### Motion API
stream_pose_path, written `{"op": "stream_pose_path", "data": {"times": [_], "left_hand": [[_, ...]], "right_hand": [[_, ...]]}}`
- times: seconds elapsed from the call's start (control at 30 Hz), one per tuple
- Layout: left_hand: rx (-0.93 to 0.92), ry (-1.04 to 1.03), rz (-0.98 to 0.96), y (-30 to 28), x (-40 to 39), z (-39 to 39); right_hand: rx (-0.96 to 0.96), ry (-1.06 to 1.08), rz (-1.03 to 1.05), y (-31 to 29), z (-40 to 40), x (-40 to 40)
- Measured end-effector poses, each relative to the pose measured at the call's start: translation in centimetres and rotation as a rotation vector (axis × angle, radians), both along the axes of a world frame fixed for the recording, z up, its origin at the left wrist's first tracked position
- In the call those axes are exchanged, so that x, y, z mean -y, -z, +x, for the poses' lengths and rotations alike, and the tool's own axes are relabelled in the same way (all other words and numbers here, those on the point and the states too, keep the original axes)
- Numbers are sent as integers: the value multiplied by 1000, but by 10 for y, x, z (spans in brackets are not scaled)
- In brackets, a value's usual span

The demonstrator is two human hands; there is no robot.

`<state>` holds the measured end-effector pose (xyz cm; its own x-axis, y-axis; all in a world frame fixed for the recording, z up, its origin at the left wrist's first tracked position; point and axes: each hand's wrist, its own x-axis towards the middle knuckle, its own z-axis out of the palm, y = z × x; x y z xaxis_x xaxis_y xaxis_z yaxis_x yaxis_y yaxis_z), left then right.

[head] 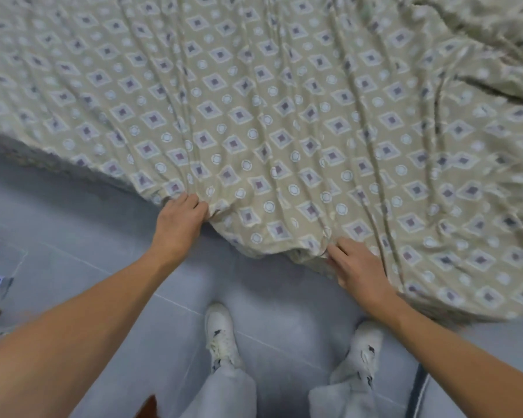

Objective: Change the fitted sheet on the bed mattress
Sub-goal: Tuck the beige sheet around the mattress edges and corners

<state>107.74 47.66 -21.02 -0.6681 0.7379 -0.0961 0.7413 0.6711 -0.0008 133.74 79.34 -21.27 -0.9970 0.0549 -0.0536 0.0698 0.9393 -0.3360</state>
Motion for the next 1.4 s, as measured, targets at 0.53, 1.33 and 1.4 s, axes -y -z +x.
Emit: {"op": "stream_pose_path", "data": {"times": [0.53, 1.33, 1.4], "left_hand": [[78, 235, 38, -12, -101, 97], [166, 477, 22, -22, -252, 208], [184, 487, 15, -23, -272, 224]], "right_hand": [[75, 310, 103, -8, 65, -26], [82, 510, 78, -13, 186, -127], [71, 457, 39, -12, 193, -134]]}}
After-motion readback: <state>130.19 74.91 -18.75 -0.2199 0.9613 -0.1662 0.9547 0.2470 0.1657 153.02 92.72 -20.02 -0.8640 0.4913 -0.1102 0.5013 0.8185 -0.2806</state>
